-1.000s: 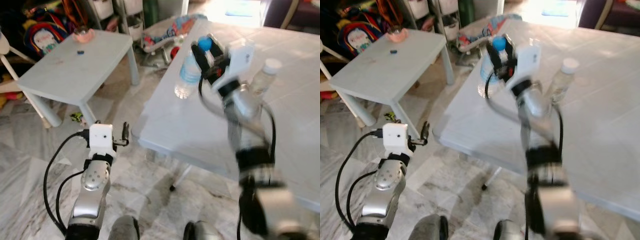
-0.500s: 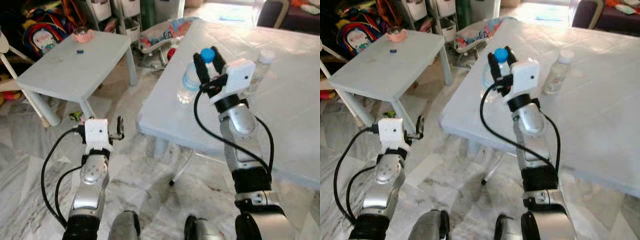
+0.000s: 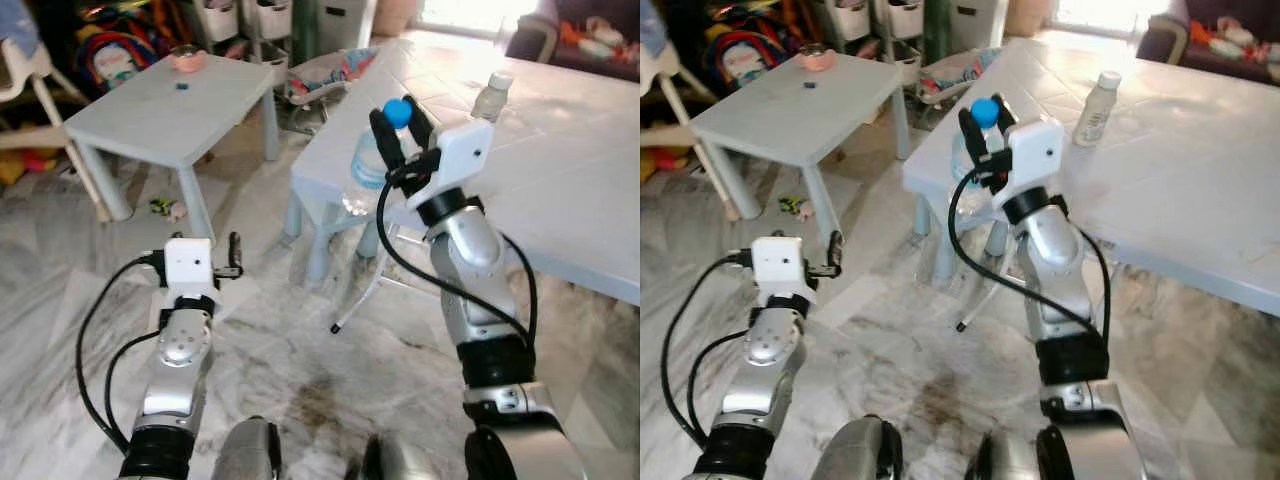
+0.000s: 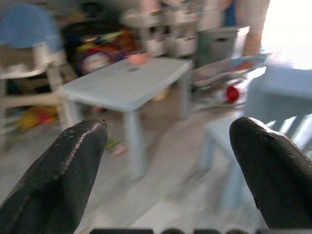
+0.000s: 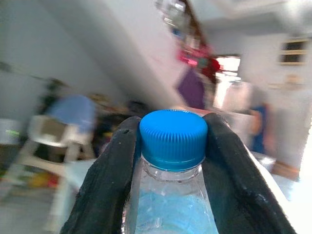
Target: Restocking fridge
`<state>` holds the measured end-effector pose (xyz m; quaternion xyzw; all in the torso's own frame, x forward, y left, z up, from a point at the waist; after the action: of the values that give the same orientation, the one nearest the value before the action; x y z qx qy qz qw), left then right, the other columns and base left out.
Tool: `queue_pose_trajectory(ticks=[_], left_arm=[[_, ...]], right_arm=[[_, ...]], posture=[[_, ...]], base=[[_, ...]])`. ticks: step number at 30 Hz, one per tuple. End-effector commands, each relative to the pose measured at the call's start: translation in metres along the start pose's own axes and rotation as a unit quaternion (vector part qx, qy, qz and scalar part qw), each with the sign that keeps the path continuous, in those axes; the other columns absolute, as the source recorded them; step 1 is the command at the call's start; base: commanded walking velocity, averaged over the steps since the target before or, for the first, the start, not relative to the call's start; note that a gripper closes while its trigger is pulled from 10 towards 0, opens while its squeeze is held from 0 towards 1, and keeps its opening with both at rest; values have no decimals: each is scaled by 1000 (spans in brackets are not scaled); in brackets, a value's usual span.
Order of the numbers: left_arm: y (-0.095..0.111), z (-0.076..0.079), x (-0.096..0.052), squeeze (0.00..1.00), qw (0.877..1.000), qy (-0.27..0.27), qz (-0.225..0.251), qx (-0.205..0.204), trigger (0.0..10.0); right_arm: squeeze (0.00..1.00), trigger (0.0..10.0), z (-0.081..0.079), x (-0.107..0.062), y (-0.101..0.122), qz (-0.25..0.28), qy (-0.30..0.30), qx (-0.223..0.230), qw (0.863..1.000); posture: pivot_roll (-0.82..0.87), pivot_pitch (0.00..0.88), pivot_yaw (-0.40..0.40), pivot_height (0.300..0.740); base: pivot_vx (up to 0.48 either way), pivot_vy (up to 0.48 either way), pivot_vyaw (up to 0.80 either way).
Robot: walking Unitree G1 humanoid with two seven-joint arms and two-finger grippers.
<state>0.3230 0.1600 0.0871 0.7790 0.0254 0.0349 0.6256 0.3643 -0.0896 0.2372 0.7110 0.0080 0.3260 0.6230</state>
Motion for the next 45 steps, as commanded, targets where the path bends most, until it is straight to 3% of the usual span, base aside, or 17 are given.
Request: queue_pose_trajectory(ticks=[1, 5, 6, 7, 10, 15, 18, 22, 26, 28, 32, 34, 36, 40, 41, 42, 45], left_arm=[[-5, -1, 0, 0, 1000, 2, -10, 6, 10000], [-11, -5, -2, 0, 1000, 6, -17, 1, 10000], [-15, -8, -4, 0, 1000, 11, -21, 3, 10000], [-16, -9, -4, 0, 1000, 12, -22, 4, 10000], [-23, -13, -12, 0, 999, 22, -24, 18, 10000], [-28, -16, -16, 0, 999, 25, -32, 17, 10000], [-35, -16, -25, 0, 999, 23, -42, 19, 10000], [-36, -15, -28, 0, 999, 15, -38, 27, 10000], [-37, -16, -30, 0, 999, 12, -39, 30, 10000], [-42, -18, -35, 0, 998, 5, -43, 38, 10000], [-48, -17, -40, 0, 998, -6, -51, 40, 10000], [-43, -6, -44, 0, 998, -48, -41, 13, 10000], [-33, -7, -38, 0, 999, -39, -24, 13, 10000], [-34, -15, -40, 0, 999, -19, -28, 14, 10000], [-39, -14, -46, 0, 999, -27, -35, 22, 10000], [-40, -13, -48, 0, 998, -32, -37, 26, 10000], [-41, -10, -52, 0, 998, -36, -39, 27, 10000]], right_arm=[[0, 10000, 1, -5, -1, -2, -5, 15, 1000], [0, 10000, 0, -20, -17, -30, -21, 45, 998], [0, 10000, -2, -35, -32, -53, -25, 43, 997], [0, 10000, -2, -40, -36, -60, -27, 41, 997], [0, 10000, 12, -86, -76, -130, -84, 33, 987], [0, 10000, 22, -111, -90, -160, -138, 48, 976], [0, 10000, 18, -128, -95, -186, -130, 44, 973], [0, 10000, 12, -136, -98, -204, -104, 56, 972], [0, 10000, 16, -139, -96, -211, -104, 55, 970], [0, 10000, 27, -143, -96, -228, -124, 27, 965], [0, 10000, 33, -145, -99, -242, -141, -6, 960], [0, 10000, 34, -141, -101, -244, -138, -17, 960], [0, 10000, 39, -138, -98, -222, -165, -40, 960], [0, 10000, 36, -139, -100, -217, -202, -25, 955], [0, 10000, 32, -142, -104, -222, -227, 18, 948], [0, 10000, 31, -143, -104, -222, -231, 33, 947], [0, 10000, 28, -147, -99, -217, -209, 25, 953]], posture=[[65, 0, 18, 740], [68, 0, 16, 740], [68, 0, 15, 740], [68, 0, 15, 740], [77, 0, 15, 740], [81, 0, 18, 740], [72, 0, 38, 740], [69, 0, 49, 740], [72, 0, 60, 740], [60, 0, 63, 740], [64, 0, 47, 740], [74, 0, 35, 740], [94, 0, 34, 740], [87, 0, 45, 740], [84, 0, 47, 740], [83, 0, 48, 740], [79, 0, 51, 740]], base=[[0, 0, 0], [0, 0, 0], [0, 0, 0], [0, 0, 0], [0, 0, 0], [0, 0, 0], [0, 0, 0], [0, 0, 0], [0, 0, 0], [0, 0, 0], [0, 0, 0], [0, 0, 0], [0, 0, 0], [0, 0, 0], [0, 0, 0], [0, 0, 0], [0, 0, 0]])
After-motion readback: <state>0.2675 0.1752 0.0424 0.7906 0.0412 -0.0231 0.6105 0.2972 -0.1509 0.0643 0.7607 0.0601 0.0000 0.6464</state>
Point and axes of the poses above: a point about 5 cm out from each wrist's last joint towards the gripper, its own x axis pointing out of the wrist towards the gripper, its own y axis along the axis of the wrist's last joint, z = x × y, the point moved 4 cm from there along x, pointing out of the wrist towards the gripper, and after that the axes turned 9 degrees about x, right-handed, at the moved point
